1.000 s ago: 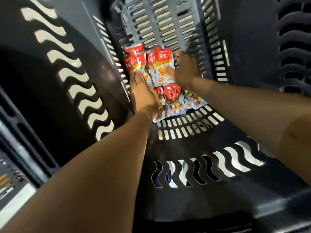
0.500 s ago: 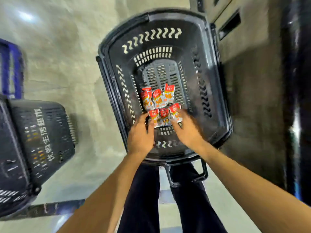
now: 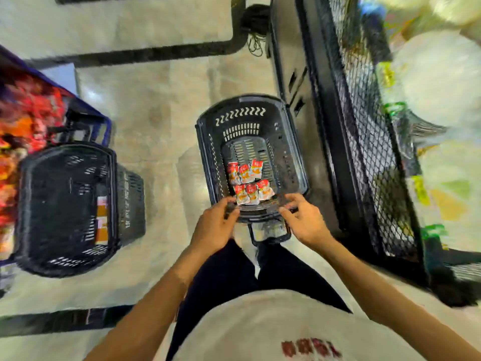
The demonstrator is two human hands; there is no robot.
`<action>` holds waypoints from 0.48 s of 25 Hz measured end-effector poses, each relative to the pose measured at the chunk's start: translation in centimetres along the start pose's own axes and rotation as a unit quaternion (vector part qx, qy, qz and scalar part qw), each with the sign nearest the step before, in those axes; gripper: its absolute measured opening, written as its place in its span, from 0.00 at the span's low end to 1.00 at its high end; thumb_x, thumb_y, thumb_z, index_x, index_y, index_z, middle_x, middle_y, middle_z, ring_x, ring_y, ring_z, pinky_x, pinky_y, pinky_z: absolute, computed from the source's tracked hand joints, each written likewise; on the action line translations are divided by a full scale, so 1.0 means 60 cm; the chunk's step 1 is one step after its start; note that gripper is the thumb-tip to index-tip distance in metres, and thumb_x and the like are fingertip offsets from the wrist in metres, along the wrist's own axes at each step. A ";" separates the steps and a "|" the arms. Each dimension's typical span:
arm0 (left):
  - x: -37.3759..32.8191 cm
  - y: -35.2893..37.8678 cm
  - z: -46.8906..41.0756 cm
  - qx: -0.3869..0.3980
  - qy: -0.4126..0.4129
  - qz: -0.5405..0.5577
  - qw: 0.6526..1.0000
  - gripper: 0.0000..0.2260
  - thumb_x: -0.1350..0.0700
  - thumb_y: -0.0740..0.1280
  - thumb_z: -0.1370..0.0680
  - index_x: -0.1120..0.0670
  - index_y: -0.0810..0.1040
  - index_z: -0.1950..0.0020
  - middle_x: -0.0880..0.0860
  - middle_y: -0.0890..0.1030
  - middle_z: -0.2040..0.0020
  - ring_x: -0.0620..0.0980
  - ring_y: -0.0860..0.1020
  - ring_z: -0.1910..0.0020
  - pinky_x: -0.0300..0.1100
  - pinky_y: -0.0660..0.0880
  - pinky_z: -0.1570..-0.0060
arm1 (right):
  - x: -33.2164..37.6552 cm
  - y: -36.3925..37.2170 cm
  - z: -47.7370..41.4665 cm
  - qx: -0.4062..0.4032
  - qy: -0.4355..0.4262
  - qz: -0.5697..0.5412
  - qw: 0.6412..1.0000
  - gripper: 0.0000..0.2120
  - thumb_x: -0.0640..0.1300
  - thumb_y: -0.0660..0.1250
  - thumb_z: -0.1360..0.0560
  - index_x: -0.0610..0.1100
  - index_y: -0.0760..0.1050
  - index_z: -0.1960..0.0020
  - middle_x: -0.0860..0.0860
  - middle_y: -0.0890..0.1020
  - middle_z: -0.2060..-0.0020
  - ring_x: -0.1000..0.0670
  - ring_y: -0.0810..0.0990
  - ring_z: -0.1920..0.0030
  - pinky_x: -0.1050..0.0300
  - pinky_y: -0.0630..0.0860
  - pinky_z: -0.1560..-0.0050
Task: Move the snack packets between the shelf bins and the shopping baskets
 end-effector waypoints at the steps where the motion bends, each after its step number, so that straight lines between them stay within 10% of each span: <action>1: 0.000 -0.004 0.014 0.009 0.017 -0.002 1.000 0.16 0.53 0.63 0.20 0.54 0.73 0.34 0.55 0.80 0.40 0.54 0.79 0.43 0.45 0.74 0.43 | 0.004 -0.001 0.024 -0.008 0.008 -0.011 1.000 0.19 0.47 0.62 0.22 0.42 0.67 0.34 0.46 0.79 0.49 0.43 0.79 0.53 0.52 0.71 0.51; 12: -0.008 -0.002 0.132 0.248 0.188 -0.058 0.949 0.15 0.55 0.63 0.20 0.55 0.72 0.34 0.52 0.78 0.40 0.48 0.76 0.42 0.35 0.69 0.46 | -0.030 0.167 0.379 -0.232 0.231 -0.260 0.908 0.16 0.46 0.63 0.22 0.47 0.69 0.35 0.48 0.78 0.48 0.49 0.79 0.54 0.56 0.74 0.49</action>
Point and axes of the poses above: each hand's wrist, its own z-axis away from the middle knuckle, its own y-axis out of the palm, x = y × z, the point moved 2 cm from there along -z, towards the middle knuckle
